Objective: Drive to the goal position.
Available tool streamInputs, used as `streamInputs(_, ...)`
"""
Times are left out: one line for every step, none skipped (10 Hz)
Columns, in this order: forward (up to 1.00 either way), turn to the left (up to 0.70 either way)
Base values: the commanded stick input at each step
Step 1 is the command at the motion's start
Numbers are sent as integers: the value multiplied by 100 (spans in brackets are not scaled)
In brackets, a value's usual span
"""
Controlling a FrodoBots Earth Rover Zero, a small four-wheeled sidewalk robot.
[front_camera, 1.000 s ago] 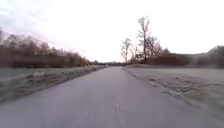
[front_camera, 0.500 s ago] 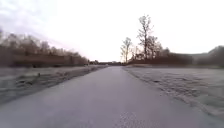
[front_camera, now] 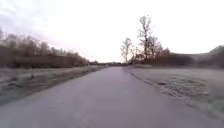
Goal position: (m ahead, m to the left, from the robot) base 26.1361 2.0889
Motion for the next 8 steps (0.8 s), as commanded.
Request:
streamInputs(100,-4)
streamInputs(100,1)
streamInputs(100,1)
streamInputs(100,1)
streamInputs(100,1)
streamInputs(100,1)
streamInputs(100,1)
streamInputs(100,1)
